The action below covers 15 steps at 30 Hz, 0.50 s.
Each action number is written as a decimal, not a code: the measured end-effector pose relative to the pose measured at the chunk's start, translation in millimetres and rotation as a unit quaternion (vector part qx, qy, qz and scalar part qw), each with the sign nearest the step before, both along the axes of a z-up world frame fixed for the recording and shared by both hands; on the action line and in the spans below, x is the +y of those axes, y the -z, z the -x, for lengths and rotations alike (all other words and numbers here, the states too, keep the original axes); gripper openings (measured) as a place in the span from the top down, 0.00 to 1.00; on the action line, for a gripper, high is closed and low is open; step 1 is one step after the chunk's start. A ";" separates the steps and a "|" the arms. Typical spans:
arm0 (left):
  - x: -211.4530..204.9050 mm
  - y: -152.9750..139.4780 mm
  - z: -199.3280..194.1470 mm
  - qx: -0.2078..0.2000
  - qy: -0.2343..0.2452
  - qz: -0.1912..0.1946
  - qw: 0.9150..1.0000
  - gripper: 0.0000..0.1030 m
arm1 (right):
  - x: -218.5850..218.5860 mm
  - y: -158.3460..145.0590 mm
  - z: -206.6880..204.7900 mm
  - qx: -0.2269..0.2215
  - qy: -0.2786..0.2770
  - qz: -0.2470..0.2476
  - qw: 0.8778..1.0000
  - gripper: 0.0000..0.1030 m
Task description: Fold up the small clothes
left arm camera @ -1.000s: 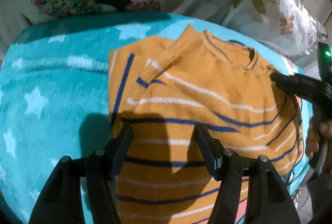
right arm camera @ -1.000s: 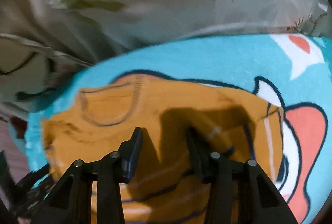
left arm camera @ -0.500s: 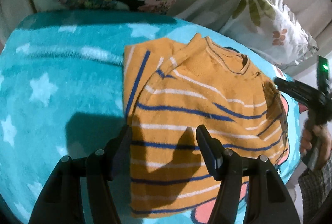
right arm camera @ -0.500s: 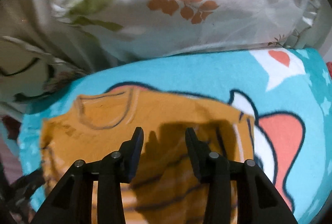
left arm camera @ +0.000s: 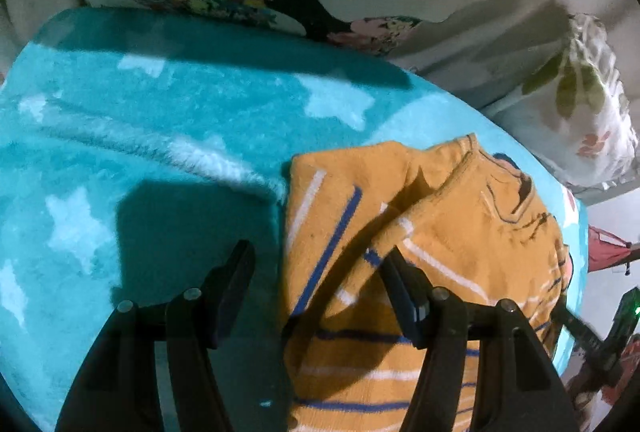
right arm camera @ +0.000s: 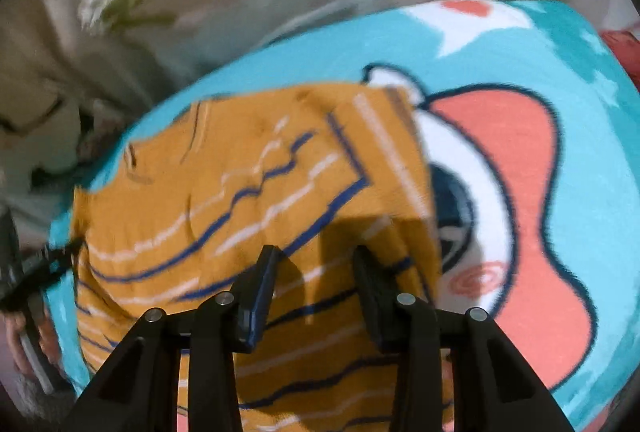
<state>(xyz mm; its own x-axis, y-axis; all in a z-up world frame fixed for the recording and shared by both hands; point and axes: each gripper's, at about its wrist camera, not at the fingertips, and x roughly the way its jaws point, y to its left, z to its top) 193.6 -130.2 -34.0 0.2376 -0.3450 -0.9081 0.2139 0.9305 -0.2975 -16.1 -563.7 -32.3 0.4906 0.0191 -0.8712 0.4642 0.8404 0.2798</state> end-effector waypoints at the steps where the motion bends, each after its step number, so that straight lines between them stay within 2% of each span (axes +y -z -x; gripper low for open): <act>1: 2.6 -2.8 5.7 -0.003 0.004 0.001 1.000 0.39 | -0.7 -5.9 4.2 -0.004 0.008 0.009 1.000 0.59; 4: 8.6 -11.4 24.5 -0.008 0.022 0.007 1.000 0.39 | 4.4 -22.4 10.2 -0.021 0.003 0.006 1.000 0.58; 9: 3.4 -27.2 49.2 -0.036 0.059 0.010 0.998 0.39 | 43.7 -39.1 -3.4 -0.041 -0.063 0.012 0.997 0.58; 12: -25.6 -35.6 50.8 -0.058 0.106 0.002 0.993 0.39 | 76.1 -28.3 -30.0 -0.022 -0.108 0.033 0.993 0.57; 13: -33.5 -34.9 46.1 -0.056 0.114 0.011 0.992 0.39 | 81.7 -24.0 -38.7 -0.016 -0.116 0.035 0.992 0.57; 15: -44.2 -26.5 28.7 -0.048 0.104 0.017 0.993 0.39 | 87.6 -12.3 -58.2 -0.003 -0.126 0.029 0.992 0.57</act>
<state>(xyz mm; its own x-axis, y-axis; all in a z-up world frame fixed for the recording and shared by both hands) 164.8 -174.4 -7.4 0.2431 -0.4252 -0.8719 0.4289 0.8533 -0.2965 42.1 -476.1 -20.0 0.4824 0.0915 -0.8712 0.2355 0.9444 0.2296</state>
